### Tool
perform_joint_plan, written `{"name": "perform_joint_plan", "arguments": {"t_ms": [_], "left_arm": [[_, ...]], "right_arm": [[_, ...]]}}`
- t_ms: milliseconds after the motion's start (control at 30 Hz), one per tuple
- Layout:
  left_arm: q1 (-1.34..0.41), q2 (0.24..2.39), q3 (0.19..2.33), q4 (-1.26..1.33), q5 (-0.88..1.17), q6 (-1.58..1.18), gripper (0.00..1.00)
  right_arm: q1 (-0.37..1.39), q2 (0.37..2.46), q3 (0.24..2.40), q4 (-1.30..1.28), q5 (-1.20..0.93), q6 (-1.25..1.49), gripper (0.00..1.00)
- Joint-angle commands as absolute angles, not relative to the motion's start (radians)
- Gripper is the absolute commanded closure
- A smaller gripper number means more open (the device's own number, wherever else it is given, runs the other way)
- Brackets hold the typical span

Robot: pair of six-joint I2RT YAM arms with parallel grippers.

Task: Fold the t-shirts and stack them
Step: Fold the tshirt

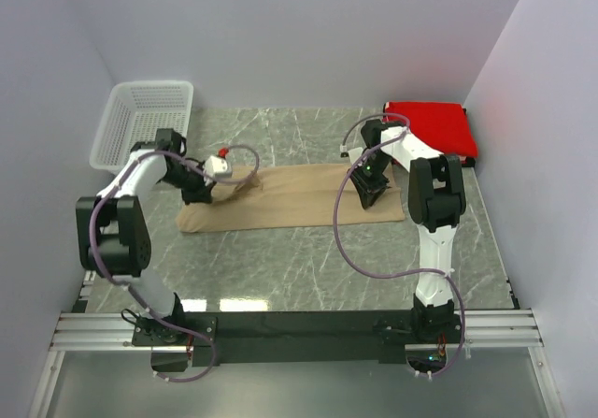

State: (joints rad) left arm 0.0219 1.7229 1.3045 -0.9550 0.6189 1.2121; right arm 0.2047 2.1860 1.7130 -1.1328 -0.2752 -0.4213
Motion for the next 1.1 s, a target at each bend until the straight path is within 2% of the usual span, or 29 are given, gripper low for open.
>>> {"name": "perform_joint_plan", "arguments": {"t_ms": [0, 133, 167, 233, 267, 300, 500, 600, 733, 1067], "left_arm": [[0.008, 1.617, 1.162, -0.910, 0.560, 1.344, 0.99], [-0.052, 1.580, 1.042, -0.796, 0.483, 1.321, 0.95], [-0.063, 1.580, 1.028, -0.764, 0.463, 1.303, 0.79], [-0.074, 1.591, 1.037, -0.764, 0.451, 1.241, 0.59], [-0.072, 1.598, 1.051, -0.776, 0.453, 1.214, 0.58], [-0.065, 1.603, 1.089, -0.794, 0.462, 1.172, 0.51], [-0.002, 1.626, 1.259, -0.929, 0.583, 1.080, 0.51], [-0.006, 1.646, 1.287, -0.902, 0.621, 0.963, 0.52], [-0.040, 1.692, 1.262, -0.746, 0.558, 0.793, 0.57], [-0.061, 1.825, 1.194, -0.641, 0.408, 0.594, 0.65]], "right_arm": [[0.198, 2.115, 1.695, -1.118, -0.267, -0.437, 0.65], [0.199, 2.117, 1.692, -1.111, -0.262, -0.442, 0.65], [0.198, 2.118, 1.692, -1.114, -0.259, -0.446, 0.65], [0.198, 2.120, 1.707, -1.115, -0.259, -0.448, 0.66], [0.196, 2.118, 1.715, -1.117, -0.261, -0.454, 0.66], [0.198, 2.118, 1.729, -1.118, -0.262, -0.456, 0.66], [0.192, 2.138, 1.825, -1.123, -0.275, -0.459, 0.66], [0.189, 2.178, 1.856, -1.109, -0.256, -0.451, 0.67], [0.187, 2.235, 1.875, -1.100, -0.216, -0.442, 0.68], [0.190, 2.278, 1.795, -1.106, -0.144, -0.423, 0.74]]}}
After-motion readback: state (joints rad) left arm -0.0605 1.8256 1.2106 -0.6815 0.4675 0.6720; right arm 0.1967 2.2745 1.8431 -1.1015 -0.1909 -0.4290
